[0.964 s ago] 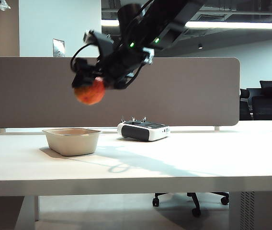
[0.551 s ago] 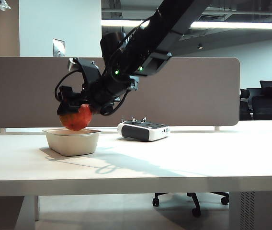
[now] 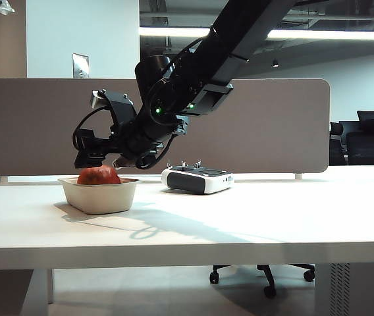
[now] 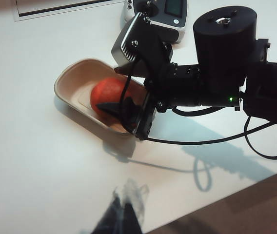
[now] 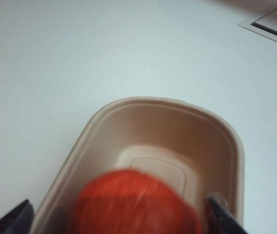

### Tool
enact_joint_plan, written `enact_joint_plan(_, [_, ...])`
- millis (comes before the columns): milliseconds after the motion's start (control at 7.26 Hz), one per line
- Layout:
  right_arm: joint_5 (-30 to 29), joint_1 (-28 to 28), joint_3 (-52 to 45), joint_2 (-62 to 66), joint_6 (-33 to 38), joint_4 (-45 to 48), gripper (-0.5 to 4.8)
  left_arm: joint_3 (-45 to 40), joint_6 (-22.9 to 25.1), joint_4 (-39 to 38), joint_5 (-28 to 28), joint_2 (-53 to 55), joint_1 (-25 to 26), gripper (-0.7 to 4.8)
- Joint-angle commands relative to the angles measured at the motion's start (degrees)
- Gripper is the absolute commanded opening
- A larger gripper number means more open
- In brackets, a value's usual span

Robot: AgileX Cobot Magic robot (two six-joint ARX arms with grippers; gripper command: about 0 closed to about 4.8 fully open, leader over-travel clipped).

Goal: Pick up the orange and place it into the paper lunchbox.

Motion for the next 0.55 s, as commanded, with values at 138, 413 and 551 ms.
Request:
enact_joint_plan(138, [0.0,0.2,0.2,-0.4,0.0,0.9,4.58,0.3,0.2,0.3,0.2,-0.1,0.0,-0.06])
enact_joint_plan(413, [0.5,0.1,0.2,-6.0,0.0,-8.1,3.91,0.3,0.2,0.4,0.0,-0.1,0.0,-0.06])
enact_joint_plan(551, [1.2,0.4,0.2,-16.1,-0.4,-30.9,-0.06,0.3,0.2,0.3,-0.4,-0.1,0.0,-0.06])
